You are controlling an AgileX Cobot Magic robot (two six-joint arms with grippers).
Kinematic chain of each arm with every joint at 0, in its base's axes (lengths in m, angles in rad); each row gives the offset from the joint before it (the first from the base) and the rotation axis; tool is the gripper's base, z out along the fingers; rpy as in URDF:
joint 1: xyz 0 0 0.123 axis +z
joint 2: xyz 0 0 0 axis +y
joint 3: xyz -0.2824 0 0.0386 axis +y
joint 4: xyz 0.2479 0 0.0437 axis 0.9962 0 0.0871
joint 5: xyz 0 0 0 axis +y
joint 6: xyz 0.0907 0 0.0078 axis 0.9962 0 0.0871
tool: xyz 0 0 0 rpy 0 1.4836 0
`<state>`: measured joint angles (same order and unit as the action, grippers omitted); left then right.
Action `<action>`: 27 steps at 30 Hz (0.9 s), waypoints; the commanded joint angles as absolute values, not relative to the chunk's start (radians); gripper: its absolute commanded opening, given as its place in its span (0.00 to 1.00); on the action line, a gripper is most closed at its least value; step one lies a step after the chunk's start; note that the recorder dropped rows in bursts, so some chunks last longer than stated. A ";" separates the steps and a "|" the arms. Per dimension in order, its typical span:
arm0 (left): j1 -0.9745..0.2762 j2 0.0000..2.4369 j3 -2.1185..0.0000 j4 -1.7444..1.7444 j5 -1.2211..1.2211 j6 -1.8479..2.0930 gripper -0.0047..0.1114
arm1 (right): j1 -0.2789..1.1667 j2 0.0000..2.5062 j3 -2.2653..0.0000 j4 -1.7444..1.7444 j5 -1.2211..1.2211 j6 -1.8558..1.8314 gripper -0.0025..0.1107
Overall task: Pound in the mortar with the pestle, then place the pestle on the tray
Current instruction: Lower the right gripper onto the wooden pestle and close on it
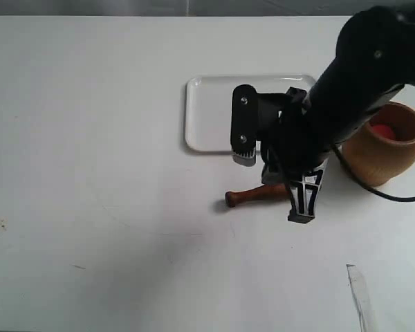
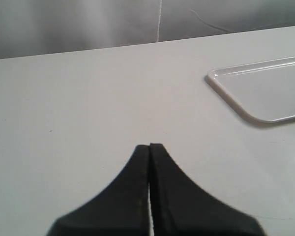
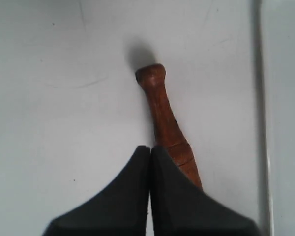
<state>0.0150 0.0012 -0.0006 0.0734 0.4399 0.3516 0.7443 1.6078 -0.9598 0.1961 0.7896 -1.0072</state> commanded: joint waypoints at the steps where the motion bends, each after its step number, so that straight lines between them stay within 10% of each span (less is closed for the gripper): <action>1: 0.007 0.000 0.000 0.066 0.437 0.343 0.04 | 0.747 1.666 -0.963 0.168 0.727 -1.017 0.02; 8: 0.007 0.000 0.000 0.066 0.437 0.343 0.04 | 0.749 1.680 -0.967 0.290 0.741 -1.183 0.08; 16: 0.007 0.000 0.000 0.066 0.437 0.343 0.04 | 0.749 1.685 -0.967 0.429 0.694 -1.319 0.46; 27: 0.007 0.000 0.000 0.066 0.437 0.343 0.04 | 0.749 1.775 -0.967 0.437 0.620 -1.308 0.47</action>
